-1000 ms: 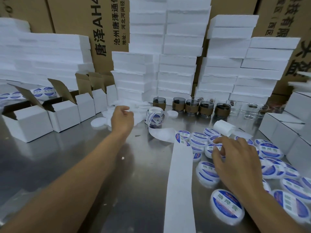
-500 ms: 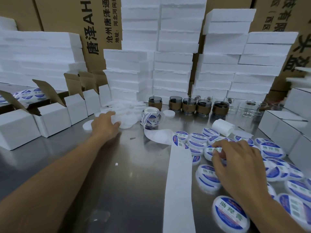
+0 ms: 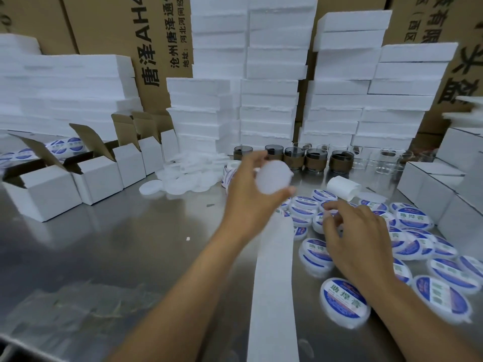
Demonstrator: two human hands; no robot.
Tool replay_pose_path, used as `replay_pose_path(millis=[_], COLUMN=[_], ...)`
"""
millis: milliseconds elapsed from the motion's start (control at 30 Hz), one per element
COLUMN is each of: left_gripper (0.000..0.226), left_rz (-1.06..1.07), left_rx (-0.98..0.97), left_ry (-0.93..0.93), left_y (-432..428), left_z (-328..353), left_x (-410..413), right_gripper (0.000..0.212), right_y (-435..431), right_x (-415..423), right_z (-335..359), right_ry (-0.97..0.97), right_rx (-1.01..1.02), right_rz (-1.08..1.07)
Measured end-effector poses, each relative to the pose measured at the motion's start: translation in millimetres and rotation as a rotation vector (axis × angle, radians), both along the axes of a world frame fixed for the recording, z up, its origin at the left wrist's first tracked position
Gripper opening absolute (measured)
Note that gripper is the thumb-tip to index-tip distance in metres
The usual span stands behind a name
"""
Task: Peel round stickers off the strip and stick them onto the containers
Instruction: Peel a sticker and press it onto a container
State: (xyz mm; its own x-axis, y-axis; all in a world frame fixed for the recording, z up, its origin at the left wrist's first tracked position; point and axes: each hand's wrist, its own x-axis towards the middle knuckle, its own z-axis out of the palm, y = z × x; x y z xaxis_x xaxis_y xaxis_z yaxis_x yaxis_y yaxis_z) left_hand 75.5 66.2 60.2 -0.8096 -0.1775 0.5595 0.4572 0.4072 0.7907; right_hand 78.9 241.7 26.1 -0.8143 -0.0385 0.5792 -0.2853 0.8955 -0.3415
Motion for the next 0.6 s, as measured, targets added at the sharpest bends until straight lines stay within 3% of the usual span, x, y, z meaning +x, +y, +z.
replay_pose_path(millis=[100,233,400,500,600], left_gripper=[0.078,0.080,0.076,0.080,0.074], left_rz=[-0.094,-0.133,-0.148,-0.211,-0.328], left_rx=[-0.179,-0.321,-0.378,-0.253,0.158], left_ry=[-0.011,-0.013,-0.005,-0.056,-0.184], left_y=[13,11,13,13,11], left_z=[-20,-30,-35,-31,-20], left_x=[10,12,11,10,11], right_gripper=[0.025,0.011,0.017,0.017,0.014], right_y=[-5,-11,-13,-12,-14], right_x=[3,5,6,5,3], right_z=[3,7,10,12,15], right_ry=[-0.009,-0.117,-0.273,-0.282,-0.287], right_rx=[-0.378,-0.809,-0.856,-0.919,-0.990], right_rz=[0.144,0.293,0.408,0.411,0.410])
